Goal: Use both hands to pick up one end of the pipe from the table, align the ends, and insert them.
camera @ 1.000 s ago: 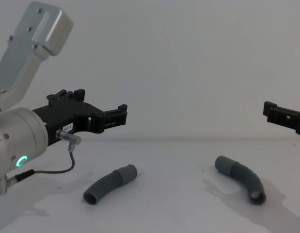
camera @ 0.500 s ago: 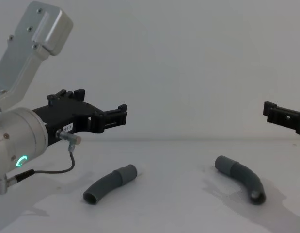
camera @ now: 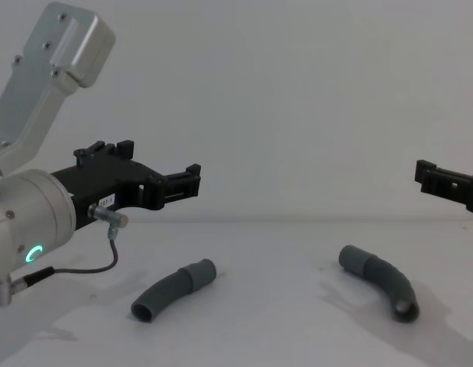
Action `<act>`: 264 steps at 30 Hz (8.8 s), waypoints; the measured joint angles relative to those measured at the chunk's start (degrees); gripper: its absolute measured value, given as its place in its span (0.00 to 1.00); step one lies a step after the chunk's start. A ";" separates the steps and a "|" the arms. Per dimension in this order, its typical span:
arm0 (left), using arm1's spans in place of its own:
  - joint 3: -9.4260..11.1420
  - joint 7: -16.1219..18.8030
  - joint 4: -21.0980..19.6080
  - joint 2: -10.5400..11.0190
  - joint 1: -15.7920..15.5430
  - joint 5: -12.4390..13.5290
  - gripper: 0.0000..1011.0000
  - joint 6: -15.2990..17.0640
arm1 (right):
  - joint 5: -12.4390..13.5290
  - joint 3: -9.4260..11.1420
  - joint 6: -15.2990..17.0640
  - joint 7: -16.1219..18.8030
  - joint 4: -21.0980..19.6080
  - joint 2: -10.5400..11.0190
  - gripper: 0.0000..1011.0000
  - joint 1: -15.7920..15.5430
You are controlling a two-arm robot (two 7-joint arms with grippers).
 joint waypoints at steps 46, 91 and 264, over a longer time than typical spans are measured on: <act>0.02 -9.40 -0.50 3.92 -2.95 -3.50 0.99 11.07 | 0.00 -0.01 0.00 0.00 0.00 0.00 0.99 0.00; 2.23 -16.15 9.84 0.82 -10.04 -2.56 0.99 21.19 | 0.00 0.00 0.00 0.00 -0.01 0.00 0.99 0.00; 0.67 -22.11 11.08 -0.70 -10.99 -3.66 0.30 28.14 | -9.16 -7.72 27.97 7.95 12.02 -0.57 0.99 15.94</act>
